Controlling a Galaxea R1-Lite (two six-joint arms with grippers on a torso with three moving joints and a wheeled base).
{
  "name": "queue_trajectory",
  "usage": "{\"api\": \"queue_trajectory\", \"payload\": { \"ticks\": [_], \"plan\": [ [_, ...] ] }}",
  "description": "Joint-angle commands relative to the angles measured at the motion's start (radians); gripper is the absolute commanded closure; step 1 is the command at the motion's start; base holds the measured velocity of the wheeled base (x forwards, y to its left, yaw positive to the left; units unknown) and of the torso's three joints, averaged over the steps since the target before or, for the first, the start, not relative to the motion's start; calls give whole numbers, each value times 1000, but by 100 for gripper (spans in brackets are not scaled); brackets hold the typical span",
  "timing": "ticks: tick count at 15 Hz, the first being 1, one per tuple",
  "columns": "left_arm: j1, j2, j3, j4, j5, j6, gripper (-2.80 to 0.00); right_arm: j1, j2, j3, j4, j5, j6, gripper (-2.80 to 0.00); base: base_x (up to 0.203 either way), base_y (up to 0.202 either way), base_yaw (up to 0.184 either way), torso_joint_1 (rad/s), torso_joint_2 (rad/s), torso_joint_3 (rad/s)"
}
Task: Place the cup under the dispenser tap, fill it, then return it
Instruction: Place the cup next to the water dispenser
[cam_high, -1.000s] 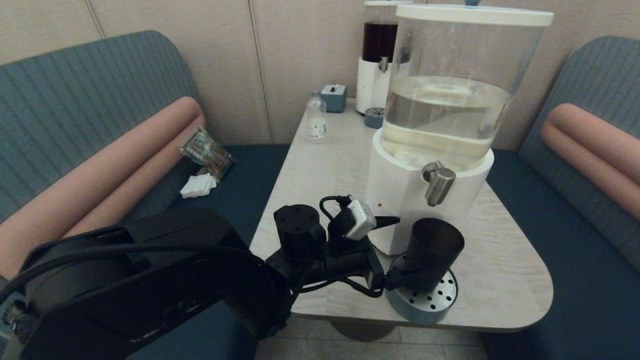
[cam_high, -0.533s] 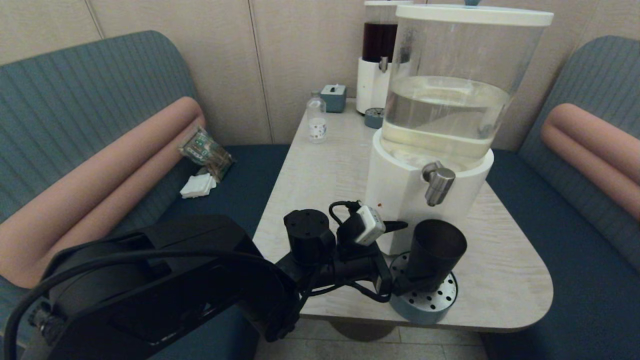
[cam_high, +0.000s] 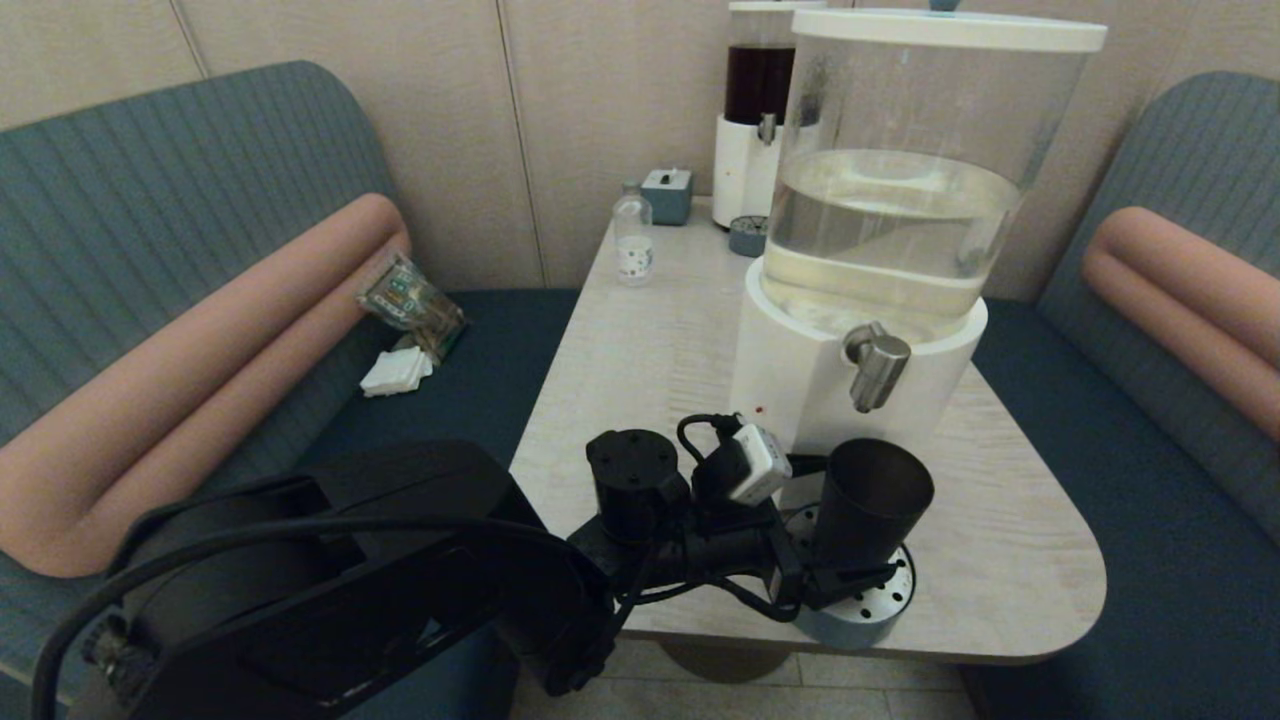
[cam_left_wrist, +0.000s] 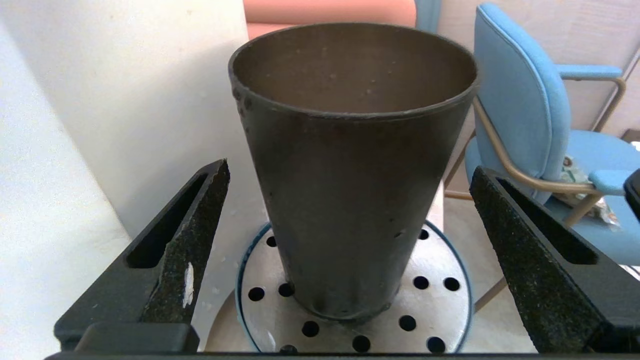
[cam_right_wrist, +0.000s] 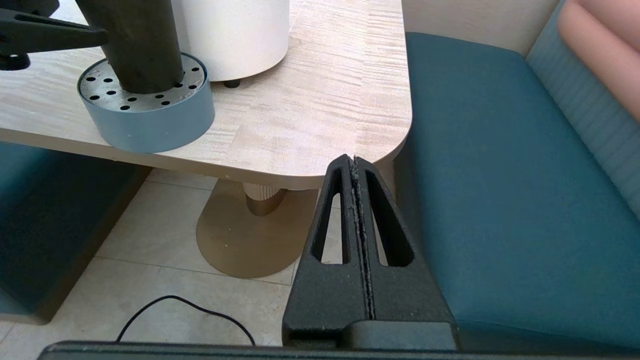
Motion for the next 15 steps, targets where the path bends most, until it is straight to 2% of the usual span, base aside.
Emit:
{"api": "queue_trajectory", "payload": {
  "ticks": [1, 11, 12, 15],
  "plan": [
    [-3, 22, -15, -8, -4, 1, -280, -1, 1, 12, -1, 1, -1, 0, 0, 0, 0, 0, 0, 0],
    [-42, 57, -70, -9, 2, 2, -280, 0, 1, 12, 0, 1, -1, 0, 0, 0, 0, 0, 0, 0],
    [-42, 62, -70, -9, 2, 2, 0, -1, 1, 11, -1, 0, -1, 0, 0, 0, 0, 0, 0, 0],
    [-42, 62, -88, -11, 4, -2, 0, -1, 1, 12, -1, 1, -1, 0, 0, 0, 0, 0, 0, 0]
  ]
}}
